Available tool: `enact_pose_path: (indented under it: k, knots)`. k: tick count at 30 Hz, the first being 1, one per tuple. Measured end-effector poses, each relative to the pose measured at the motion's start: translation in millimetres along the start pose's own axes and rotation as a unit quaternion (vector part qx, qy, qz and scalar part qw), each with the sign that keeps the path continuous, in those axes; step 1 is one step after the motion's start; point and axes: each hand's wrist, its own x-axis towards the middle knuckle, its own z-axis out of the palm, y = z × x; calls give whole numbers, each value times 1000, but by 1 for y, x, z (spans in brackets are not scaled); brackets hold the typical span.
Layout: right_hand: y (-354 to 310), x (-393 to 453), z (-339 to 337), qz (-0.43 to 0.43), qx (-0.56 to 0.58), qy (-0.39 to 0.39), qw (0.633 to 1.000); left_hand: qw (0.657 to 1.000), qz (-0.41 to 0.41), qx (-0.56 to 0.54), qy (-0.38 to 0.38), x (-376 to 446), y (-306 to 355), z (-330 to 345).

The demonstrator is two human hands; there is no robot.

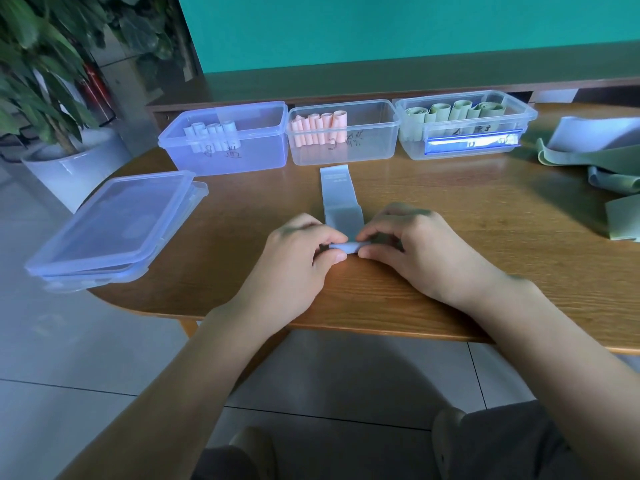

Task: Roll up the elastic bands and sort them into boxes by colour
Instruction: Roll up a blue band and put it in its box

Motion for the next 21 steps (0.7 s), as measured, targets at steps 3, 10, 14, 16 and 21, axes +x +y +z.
enact_pose_path:
  k: [3,10,14,16,21]
  knots:
    - [-2,-2,-1,-1,-5,4,1000,1000,2,0,6,-2,1,-1]
    - [-10,-23,-8,-12,17,-5,1000,999,2,-44,11,-22,11,-12]
    - [-17,-36,-15,-17,47,-36,998,999,21,-47,-1,-35,16,-16]
    - [-18,-37,-16,-19,44,-41,998,999,19,-47,-12,-37,16,-15]
    - [-17,-36,-11,-16,41,0,999,999,19,-25,5,-34,13,-11]
